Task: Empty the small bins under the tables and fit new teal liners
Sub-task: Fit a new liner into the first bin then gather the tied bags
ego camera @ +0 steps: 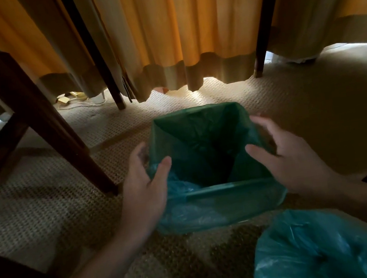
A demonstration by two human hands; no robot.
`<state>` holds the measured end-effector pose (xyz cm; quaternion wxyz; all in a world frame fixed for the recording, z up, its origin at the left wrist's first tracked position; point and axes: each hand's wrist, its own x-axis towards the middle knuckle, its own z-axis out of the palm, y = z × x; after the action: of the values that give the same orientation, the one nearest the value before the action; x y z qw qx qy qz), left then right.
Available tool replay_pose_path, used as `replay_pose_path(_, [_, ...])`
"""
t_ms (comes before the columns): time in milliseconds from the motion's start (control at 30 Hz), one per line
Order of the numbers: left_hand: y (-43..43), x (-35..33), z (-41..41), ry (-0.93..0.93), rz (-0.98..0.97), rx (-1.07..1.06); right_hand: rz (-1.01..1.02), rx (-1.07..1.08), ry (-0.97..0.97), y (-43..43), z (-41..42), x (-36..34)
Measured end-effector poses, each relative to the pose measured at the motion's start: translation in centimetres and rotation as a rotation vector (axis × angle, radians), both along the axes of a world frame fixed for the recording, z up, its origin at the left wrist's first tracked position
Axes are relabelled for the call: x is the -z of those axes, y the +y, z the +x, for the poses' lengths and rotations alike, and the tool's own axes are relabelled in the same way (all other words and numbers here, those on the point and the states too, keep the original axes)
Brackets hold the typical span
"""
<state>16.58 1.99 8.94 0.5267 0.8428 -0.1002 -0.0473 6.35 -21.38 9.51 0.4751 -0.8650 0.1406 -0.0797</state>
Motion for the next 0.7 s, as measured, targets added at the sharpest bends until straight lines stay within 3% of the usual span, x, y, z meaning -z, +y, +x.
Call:
replay_pose_path(100, [-0.9, 1.1, -0.1, 0.476, -0.262, -0.130, 0.297, 0.128, 0.116, 1.2, 0.3, 1.3])
replay_pose_path(233, [-0.2, 1.5, -0.9, 0.707, -0.419, -0.118, 0.697, 0.238, 0.240, 2.2, -0.9, 3.4])
replay_pose_path(300, [0.4, 1.3, -0.8, 0.762, -0.465, -0.018, 0.706, 0.225, 0.224, 1.8, -1.2, 3.1])
replay_pose_path(367, [0.5, 1.1, 0.1, 0.655, -0.409, -0.033, 0.576, 0.258, 0.167, 1.3, -0.7, 1.9])
replay_pose_path(433, [0.3, 0.4, 2.0, 0.439, -0.207, -0.072, 0.441, 0.283, 0.105, 0.7, 0.4, 0.3])
replay_pose_path(567, [-2.1, -3.0, 6.4, 0.159, 0.048, 0.058, 0.091, 0.201, 0.119, -0.6, 5.4, -1.0])
replay_pose_path(700, [-7.1, -3.5, 8.9, -0.318, 0.560, 0.295, -0.615, -0.021, 0.066, -0.5, 11.1, -0.1])
